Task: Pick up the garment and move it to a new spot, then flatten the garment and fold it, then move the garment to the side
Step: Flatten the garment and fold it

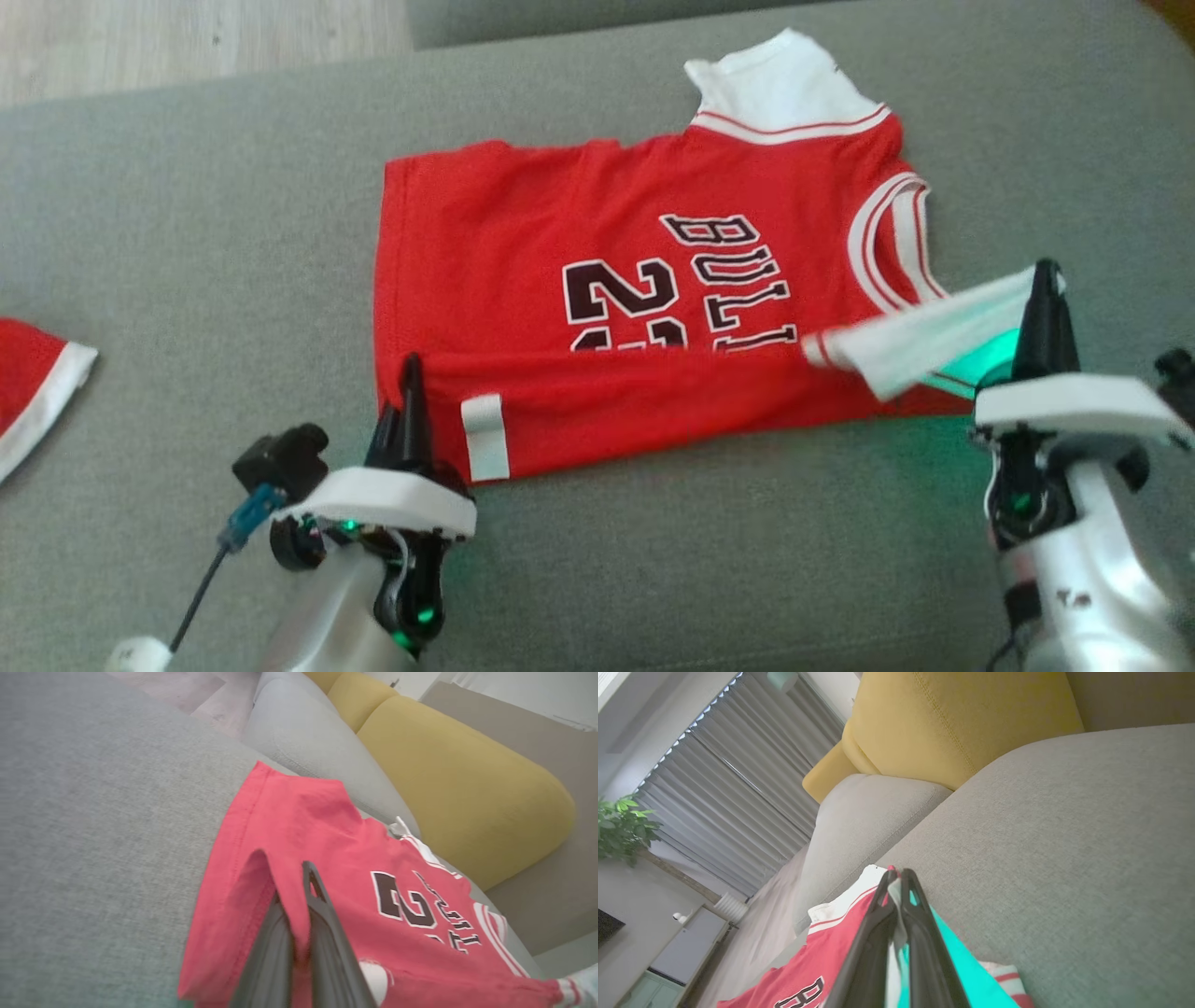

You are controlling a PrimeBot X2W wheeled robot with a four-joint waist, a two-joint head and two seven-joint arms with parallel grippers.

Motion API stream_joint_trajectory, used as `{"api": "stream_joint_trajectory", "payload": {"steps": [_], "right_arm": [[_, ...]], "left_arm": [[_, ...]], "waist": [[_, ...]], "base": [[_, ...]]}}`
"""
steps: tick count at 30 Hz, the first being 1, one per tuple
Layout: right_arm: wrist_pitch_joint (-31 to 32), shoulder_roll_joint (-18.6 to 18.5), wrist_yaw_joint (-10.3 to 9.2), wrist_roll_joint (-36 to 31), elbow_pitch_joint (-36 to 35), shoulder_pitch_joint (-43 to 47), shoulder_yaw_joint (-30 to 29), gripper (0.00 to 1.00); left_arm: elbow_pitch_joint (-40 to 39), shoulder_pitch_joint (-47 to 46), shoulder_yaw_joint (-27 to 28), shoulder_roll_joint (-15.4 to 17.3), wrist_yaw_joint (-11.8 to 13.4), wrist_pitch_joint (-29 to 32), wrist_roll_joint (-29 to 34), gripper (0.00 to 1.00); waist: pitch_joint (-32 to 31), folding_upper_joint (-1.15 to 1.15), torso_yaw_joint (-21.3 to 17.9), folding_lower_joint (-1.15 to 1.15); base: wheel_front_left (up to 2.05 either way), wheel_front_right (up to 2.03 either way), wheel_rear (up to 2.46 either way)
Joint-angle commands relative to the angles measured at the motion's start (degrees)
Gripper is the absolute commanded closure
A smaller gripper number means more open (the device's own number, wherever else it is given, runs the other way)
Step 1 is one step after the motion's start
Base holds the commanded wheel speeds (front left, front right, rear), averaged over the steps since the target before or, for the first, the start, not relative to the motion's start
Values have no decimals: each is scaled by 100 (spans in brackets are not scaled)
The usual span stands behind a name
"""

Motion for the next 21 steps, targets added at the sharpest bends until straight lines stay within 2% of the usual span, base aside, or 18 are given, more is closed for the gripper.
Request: {"api": "stream_joint_trajectory", "payload": {"steps": [1, 7, 8, 9, 10, 16, 21], "right_arm": [[-9, -86, -4, -127, 18, -365, 112, 100], [-32, -92, -4, -399, 758, -1078, -38, 100], [-34, -96, -4, -479, 845, -1169, -76, 71], [-35, -111, -4, -625, 866, -1245, -60, 0], [-36, -149, -4, -840, 799, -1289, -78, 0], [-38, -264, -4, -2707, -116, -808, -31, 0], [-38, -174, -4, -3647, -530, -34, 91, 0]], "left_arm": [[-34, -319, 138, 54, 79, -30, -33, 100], [264, -691, 215, 54, 251, -30, -23, 100], [248, -730, 262, 53, 286, -30, 23, 84], [228, -745, 288, 53, 302, -30, 68, 32], [209, -749, 322, 53, 339, -30, 124, 0], [-418, -331, 849, 53, 804, -30, 1404, 0], [-869, 463, 1080, 53, 913, -30, 2353, 0]], "waist": [[175, 0, 58, -2], [378, 0, 100, -2], [395, 0, 102, -2], [403, 0, 104, -2], [400, 0, 108, -2], [203, 0, 131, -2], [-92, 0, 115, -2]], "base": [[0, 0, 0], [0, 0, 0], [0, 0, 0], [0, 0, 0], [0, 0, 0], [0, 0, 0], [0, 0, 0]]}}
